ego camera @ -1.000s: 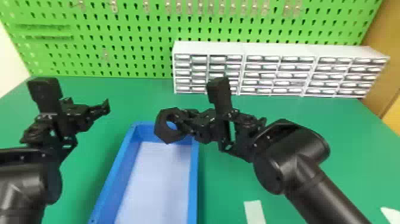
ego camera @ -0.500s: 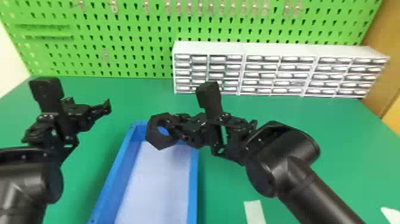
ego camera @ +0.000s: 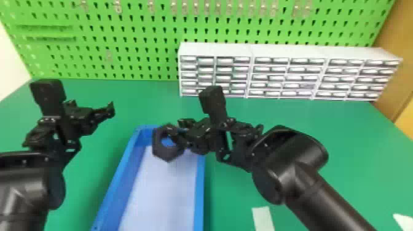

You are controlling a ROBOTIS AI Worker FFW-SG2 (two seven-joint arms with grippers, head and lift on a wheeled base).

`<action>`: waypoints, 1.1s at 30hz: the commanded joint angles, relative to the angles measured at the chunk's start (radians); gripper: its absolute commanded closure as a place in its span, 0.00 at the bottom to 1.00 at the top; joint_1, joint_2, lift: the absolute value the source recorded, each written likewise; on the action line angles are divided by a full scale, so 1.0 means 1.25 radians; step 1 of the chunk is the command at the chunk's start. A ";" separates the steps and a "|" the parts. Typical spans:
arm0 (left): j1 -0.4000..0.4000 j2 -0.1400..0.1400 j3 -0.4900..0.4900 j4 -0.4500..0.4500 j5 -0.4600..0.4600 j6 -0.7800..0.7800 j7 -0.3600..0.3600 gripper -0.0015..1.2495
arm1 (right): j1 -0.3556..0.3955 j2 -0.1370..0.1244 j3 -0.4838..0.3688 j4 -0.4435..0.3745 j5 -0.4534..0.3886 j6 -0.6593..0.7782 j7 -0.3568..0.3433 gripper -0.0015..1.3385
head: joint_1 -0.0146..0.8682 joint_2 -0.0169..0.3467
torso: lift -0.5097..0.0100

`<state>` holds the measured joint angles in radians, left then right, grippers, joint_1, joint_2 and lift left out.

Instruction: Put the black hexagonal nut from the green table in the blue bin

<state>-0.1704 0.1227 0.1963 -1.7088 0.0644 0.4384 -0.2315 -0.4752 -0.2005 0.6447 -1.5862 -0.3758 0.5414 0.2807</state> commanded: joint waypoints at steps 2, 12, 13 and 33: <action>0.000 0.000 0.000 0.000 0.001 0.000 0.000 0.09 | 0.000 -0.002 0.000 0.000 -0.002 0.000 0.000 0.41 | 0.77 0.14 | 0.79; -0.001 0.000 0.001 0.000 0.001 0.000 0.000 0.09 | -0.002 -0.003 -0.005 0.001 -0.002 0.000 0.002 0.32 | 0.77 0.14 | 0.79; -0.001 0.000 0.001 0.000 0.001 0.000 0.000 0.09 | 0.000 -0.003 -0.005 0.001 -0.002 0.000 0.002 0.32 | 0.77 0.14 | 0.79; -0.001 0.000 0.002 0.000 0.001 0.000 0.000 0.09 | 0.034 -0.002 -0.099 0.001 0.031 -0.010 0.006 0.32 | 0.77 0.14 | 0.79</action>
<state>-0.1710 0.1227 0.1974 -1.7088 0.0674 0.4385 -0.2316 -0.4562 -0.2061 0.5785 -1.5846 -0.3578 0.5373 0.2875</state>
